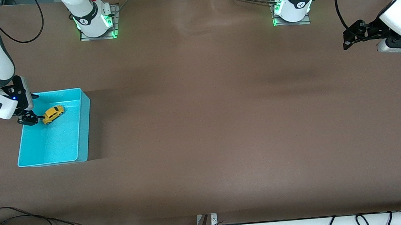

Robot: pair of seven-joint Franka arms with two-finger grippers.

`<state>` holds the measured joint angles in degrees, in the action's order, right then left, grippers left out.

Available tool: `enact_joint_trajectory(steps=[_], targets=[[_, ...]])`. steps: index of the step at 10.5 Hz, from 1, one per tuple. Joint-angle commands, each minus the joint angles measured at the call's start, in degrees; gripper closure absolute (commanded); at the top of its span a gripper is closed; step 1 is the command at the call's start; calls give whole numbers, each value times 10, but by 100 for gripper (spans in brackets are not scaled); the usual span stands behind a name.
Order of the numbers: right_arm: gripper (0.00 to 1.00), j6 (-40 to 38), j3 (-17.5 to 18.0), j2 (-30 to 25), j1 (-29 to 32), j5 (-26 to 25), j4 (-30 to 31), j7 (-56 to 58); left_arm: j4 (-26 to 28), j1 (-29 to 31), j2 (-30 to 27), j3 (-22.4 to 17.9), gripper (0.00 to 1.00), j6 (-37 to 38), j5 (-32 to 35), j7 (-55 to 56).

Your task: Wind up and store yellow beetle car

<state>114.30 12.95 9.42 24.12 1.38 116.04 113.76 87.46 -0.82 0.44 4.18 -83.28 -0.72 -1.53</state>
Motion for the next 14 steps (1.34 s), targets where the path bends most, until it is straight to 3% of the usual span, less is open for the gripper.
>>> enact_joint_trajectory(steps=[1,5,6,8,14], targets=[[0,-30,-1,-40,-35,9,-2,-122,-22,-1,7,0,0,8,5,5],[0,-63,-5,-65,-83,12,-47,-334,-22,-1,8,0,0,8,5,5],[0,-64,-7,-84,-100,16,-48,-431,-22,-1,8,0,0,8,5,5],[0,-69,-30,-99,-152,11,-66,-618,-22,-1,8,0,0,8,5,5],[0,-125,-78,-96,-254,-2,-154,-953,-22,-1,8,0,0,8,6,5]])
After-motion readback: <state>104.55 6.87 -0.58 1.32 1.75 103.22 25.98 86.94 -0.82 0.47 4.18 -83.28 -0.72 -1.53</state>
